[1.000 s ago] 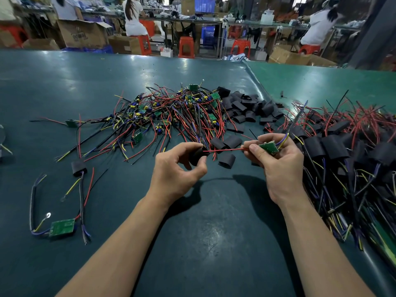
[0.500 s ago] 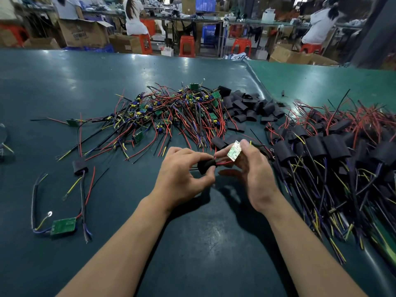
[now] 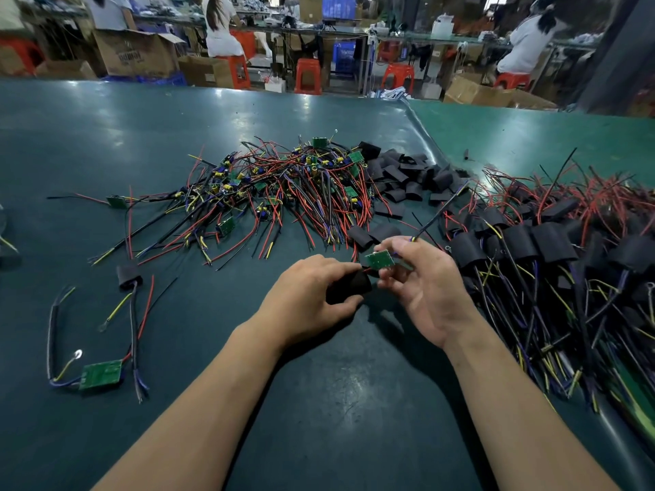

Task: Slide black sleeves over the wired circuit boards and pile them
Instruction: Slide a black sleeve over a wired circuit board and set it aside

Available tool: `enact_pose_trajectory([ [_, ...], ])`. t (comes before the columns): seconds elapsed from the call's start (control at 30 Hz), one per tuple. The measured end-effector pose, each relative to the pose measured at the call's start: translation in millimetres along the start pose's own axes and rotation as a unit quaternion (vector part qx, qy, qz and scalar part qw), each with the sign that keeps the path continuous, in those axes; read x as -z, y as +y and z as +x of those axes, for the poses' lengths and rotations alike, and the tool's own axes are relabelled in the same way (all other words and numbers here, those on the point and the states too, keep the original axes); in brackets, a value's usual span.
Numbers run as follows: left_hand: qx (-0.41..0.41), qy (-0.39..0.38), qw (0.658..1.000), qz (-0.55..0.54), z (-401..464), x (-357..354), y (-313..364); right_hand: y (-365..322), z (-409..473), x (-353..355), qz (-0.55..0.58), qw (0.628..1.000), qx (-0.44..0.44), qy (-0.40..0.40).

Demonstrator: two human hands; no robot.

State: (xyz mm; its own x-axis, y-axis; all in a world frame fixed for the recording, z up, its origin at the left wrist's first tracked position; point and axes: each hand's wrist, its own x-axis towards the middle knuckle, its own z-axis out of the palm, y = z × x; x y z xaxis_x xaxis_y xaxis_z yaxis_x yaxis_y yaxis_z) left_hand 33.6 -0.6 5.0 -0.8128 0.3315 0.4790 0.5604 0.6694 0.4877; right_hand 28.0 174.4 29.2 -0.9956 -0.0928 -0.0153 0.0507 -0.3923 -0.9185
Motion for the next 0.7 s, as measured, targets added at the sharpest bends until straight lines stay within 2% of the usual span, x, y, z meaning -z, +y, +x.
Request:
enact_pose_trajectory([
  [0.13,-0.003,0.031,0.999,0.016,-1,0,1,8,2,2,-0.097,0.993,0.057,0.024],
  [0.27,0.010,0.082,0.996,-0.024,-2,5,3,8,4,10,-0.135,0.985,0.105,0.018],
  [0.43,-0.010,0.068,0.997,-0.036,-2,3,3,7,5,12,-0.162,0.976,0.144,0.007],
  [0.7,-0.048,0.039,0.998,0.018,-1,2,-2,6,5,12,-0.139,0.980,0.140,-0.010],
])
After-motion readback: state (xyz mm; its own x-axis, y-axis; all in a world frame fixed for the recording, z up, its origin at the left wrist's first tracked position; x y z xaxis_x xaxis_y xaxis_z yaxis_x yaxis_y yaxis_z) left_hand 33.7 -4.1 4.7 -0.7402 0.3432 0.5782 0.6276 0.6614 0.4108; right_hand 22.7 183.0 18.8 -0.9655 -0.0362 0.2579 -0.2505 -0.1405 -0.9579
